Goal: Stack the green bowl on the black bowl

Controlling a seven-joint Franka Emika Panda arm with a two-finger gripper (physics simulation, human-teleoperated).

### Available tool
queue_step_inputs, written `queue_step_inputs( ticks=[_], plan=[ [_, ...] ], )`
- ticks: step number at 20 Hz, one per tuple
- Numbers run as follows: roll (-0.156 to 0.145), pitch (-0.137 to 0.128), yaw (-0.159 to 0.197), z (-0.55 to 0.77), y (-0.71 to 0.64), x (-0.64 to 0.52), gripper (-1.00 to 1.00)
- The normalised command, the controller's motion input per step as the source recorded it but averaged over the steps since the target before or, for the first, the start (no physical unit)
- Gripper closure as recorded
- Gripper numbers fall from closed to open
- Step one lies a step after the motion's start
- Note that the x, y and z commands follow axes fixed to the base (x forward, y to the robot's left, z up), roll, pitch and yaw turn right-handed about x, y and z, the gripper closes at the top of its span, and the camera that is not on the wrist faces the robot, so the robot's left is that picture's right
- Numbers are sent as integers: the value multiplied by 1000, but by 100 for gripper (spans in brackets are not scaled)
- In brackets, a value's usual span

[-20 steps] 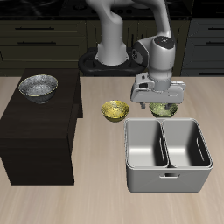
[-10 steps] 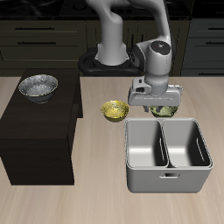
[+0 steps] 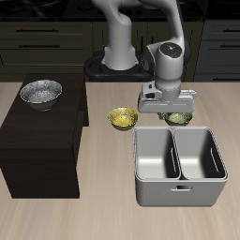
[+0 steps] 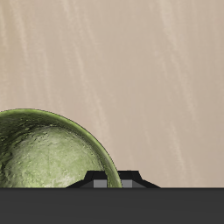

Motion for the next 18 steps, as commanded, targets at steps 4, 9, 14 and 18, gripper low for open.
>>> queue_step_inputs(
  ticks=[4, 9, 14, 18],
  plan=[
    [16, -14, -11, 287, -56, 39, 100],
    [25, -10, -23, 583, -273, 38, 100],
    [12, -52, 4, 655, -383, 37, 100],
    [10, -22, -24, 628, -374, 59, 100]
  ],
)
